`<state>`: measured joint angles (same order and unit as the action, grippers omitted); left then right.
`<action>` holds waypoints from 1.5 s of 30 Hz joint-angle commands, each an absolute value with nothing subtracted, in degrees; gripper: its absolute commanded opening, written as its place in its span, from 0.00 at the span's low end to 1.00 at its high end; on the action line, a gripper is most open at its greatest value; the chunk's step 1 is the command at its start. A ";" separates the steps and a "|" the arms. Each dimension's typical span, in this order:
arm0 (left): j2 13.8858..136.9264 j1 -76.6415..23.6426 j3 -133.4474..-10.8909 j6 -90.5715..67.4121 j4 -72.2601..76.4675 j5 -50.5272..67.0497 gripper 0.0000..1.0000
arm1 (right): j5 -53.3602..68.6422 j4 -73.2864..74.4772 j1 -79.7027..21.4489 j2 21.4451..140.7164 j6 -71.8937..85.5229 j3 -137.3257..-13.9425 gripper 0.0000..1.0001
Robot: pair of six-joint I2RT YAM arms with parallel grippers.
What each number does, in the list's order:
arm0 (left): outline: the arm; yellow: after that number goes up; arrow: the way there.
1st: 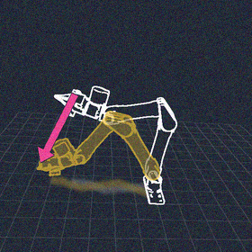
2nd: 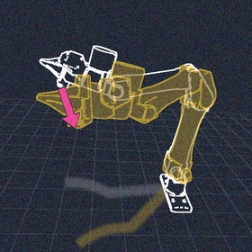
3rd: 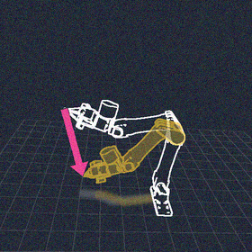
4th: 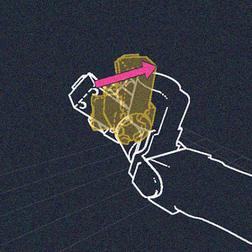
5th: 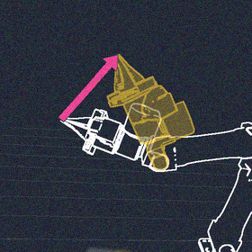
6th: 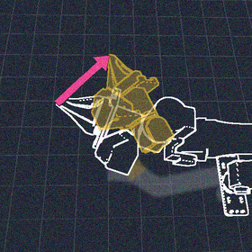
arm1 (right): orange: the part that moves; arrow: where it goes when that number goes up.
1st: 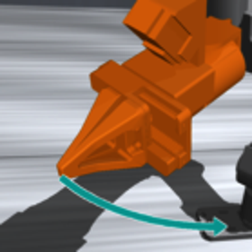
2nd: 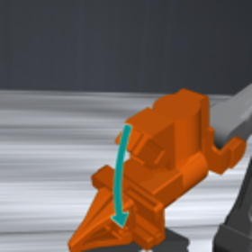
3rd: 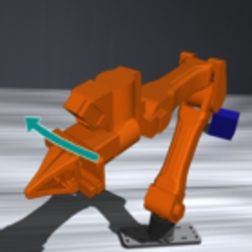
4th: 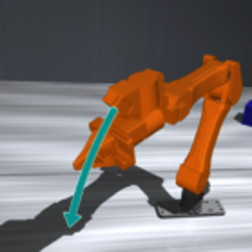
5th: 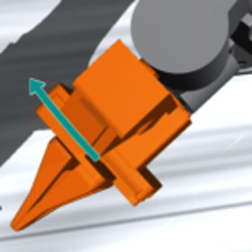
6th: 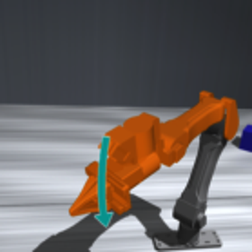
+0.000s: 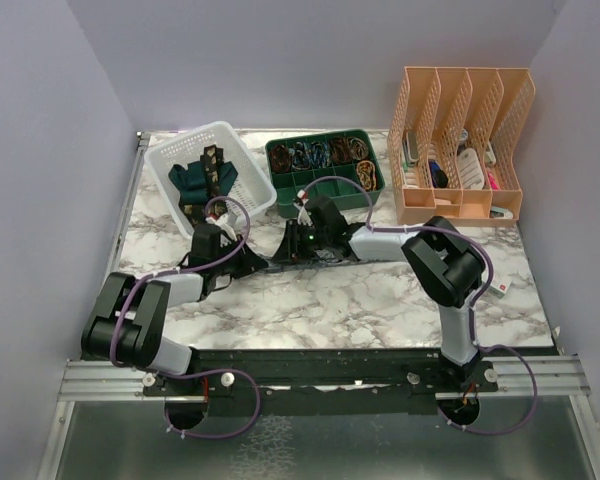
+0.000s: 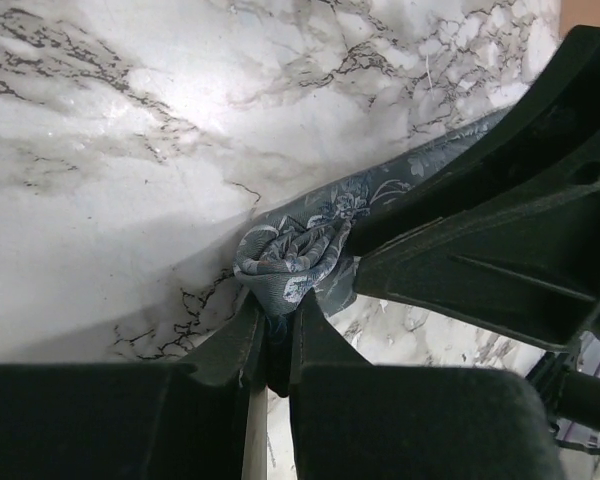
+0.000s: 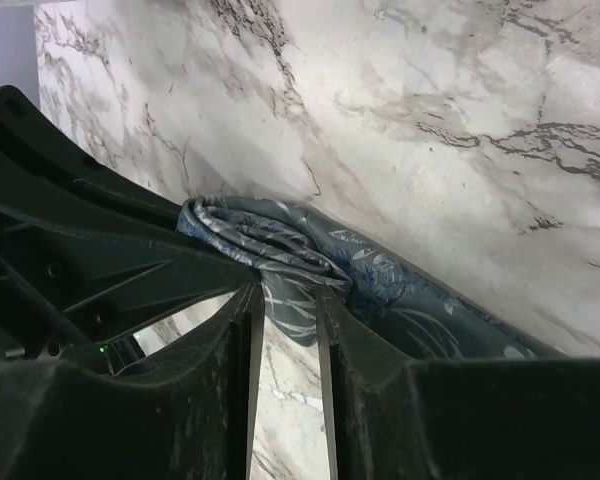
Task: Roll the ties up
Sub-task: Roll the tie at the center of the board.
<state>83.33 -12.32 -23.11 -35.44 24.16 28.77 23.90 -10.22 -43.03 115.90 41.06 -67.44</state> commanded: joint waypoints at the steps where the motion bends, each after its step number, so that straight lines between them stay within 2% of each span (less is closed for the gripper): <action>1: 79.98 -14.19 -27.17 -31.18 13.64 19.71 0.00 | 19.67 -5.12 -41.84 110.75 38.02 -67.63 0.34; 8: 77.82 -17.91 -32.71 -28.79 1.96 10.08 0.00 | 12.78 -1.75 -40.12 105.92 33.93 -64.76 0.37; 14: 78.14 -22.81 -37.40 -28.96 -7.81 -1.87 0.00 | 12.06 -0.88 -38.21 105.97 32.20 -63.86 0.38; 36: 85.91 -38.17 -52.40 -33.11 -21.63 -29.67 0.00 | 21.45 -5.00 -35.66 108.90 36.79 -61.83 0.38; 45: 92.70 -43.60 -57.67 -35.21 -24.82 -34.83 0.00 | 15.54 -12.27 -33.36 96.70 42.71 -50.18 0.37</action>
